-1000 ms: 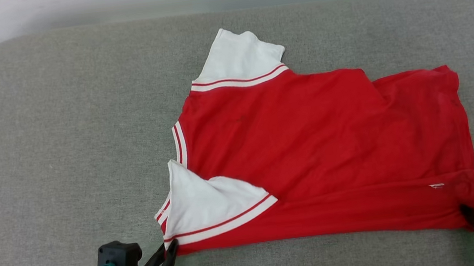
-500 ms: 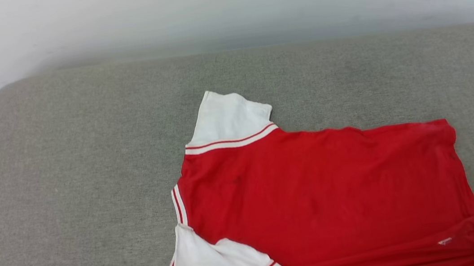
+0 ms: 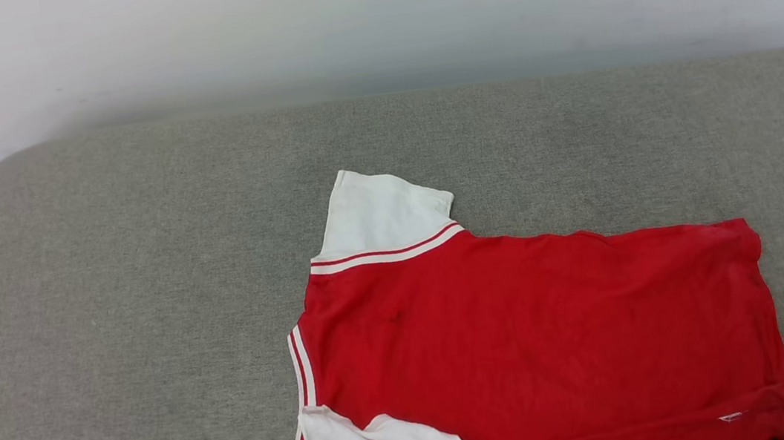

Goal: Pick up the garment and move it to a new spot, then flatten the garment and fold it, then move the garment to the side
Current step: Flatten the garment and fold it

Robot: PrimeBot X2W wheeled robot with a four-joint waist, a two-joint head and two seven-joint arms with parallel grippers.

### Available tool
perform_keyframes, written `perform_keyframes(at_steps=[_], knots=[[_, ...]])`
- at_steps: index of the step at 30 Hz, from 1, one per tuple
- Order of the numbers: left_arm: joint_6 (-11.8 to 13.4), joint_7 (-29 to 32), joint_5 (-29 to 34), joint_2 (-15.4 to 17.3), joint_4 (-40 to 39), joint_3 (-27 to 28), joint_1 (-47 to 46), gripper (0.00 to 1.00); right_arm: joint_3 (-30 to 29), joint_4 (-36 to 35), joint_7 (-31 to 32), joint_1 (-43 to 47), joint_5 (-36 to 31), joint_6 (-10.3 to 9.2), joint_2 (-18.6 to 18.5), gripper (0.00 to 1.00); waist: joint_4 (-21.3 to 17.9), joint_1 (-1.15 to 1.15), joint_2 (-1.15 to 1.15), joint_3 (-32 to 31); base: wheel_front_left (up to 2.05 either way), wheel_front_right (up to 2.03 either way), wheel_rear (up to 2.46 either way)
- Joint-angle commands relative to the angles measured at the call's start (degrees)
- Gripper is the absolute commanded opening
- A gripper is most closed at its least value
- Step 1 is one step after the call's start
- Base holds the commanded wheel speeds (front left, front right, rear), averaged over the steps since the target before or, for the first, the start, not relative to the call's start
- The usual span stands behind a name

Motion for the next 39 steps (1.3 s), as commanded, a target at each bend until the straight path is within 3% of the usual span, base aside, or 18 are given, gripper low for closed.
perform_keyframes(at_steps=[1,7,13,16,20,26,29,34,39], knots=[[-0.1,-2.3,0.4,-0.2,0.3,0.9,-1.2,1.00,0.1,-0.3,-1.7,-1.2,0.6,-0.04,0.0,1.00,0.0,0.00,0.00,-0.4,0.00,0.00,0.00],[-1.8,-12.0,1.6,0.0,-0.4,4.1,-3.9,1.00,-0.8,-3.7,-11.1,-4.2,1.4,-0.03,-0.3,1.00,-0.3,0.00,0.00,-1.8,0.00,0.00,0.00],[-1.6,-21.8,4.3,-1.4,-2.2,7.9,-6.4,1.00,0.4,-7.1,-23.2,-6.4,0.8,-0.03,0.7,1.00,-1.1,0.00,0.00,-2.9,0.00,0.00,0.00],[-2.9,-23.1,9.2,-1.4,-4.2,9.1,-7.9,1.00,0.5,-8.2,-28.7,-7.1,0.2,-0.03,1.7,1.00,-1.6,0.00,0.00,-2.9,0.00,0.00,0.00],[-3.9,-23.3,13.8,-5.2,-6.8,12.3,-7.8,1.00,1.3,-8.6,-36.5,-7.7,-2.4,-0.02,2.7,1.00,-2.5,0.00,0.00,-2.7,0.00,0.00,0.00],[-7.3,-23.3,16.6,-8.8,-6.9,15.1,-8.7,1.00,1.6,-8.3,-42.7,-8.3,-3.4,-0.03,5.1,1.00,-4.3,0.00,0.00,-2.1,0.00,0.00,0.00],[-10.2,-23.3,13.5,-11.8,-5.9,16.7,-11.1,1.00,1.4,-8.4,-44.7,-8.9,-3.9,-0.03,5.8,1.00,-5.3,0.00,0.00,-0.8,0.00,0.00,0.00],[-13.3,-19.1,14.4,-8.0,-2.6,14.6,-21.0,1.00,1.1,-9.8,-45.8,-10.5,-3.7,-0.03,5.7,1.00,-7.6,0.00,0.00,3.4,0.00,0.00,0.00],[-14.7,-7.8,14.1,-1.4,1.3,11.0,-33.7,1.00,1.8,-11.1,-46.5,-12.9,-4.0,-0.03,6.4,1.00,-10.7,0.00,0.00,9.4,0.00,0.00,0.00]])
